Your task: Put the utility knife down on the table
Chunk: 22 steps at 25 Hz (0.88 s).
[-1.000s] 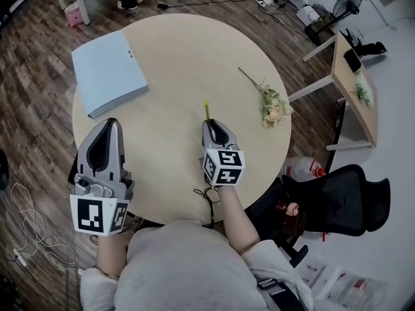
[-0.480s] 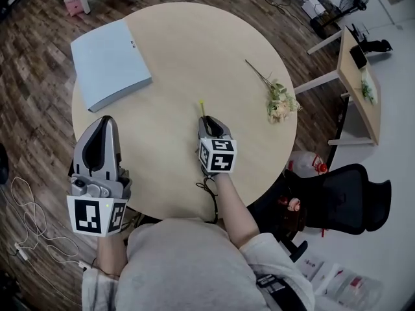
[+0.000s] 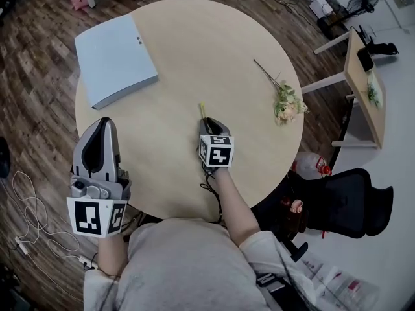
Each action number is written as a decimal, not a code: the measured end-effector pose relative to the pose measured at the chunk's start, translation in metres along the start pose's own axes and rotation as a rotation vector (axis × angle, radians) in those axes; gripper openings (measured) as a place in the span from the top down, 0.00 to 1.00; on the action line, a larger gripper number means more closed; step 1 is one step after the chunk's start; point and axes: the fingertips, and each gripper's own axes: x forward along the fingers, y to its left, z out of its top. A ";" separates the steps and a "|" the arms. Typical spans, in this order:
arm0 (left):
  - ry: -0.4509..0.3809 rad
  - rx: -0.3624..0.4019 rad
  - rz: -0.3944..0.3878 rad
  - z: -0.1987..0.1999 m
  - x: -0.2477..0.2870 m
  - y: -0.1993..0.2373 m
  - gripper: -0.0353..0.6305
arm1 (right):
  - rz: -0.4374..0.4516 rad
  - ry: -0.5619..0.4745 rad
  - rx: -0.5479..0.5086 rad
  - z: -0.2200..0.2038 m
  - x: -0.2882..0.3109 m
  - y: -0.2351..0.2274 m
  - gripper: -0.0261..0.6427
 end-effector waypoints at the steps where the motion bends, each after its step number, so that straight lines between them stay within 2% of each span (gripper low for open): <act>1: 0.003 0.000 0.004 -0.001 0.000 0.002 0.94 | -0.001 0.006 -0.003 -0.001 0.002 0.001 0.85; 13: 0.020 -0.003 0.028 -0.007 -0.002 0.013 0.94 | -0.023 0.065 -0.024 -0.010 0.016 0.005 0.85; 22: 0.021 -0.005 0.028 -0.008 0.000 0.017 0.94 | -0.037 0.072 -0.035 -0.010 0.018 0.005 0.84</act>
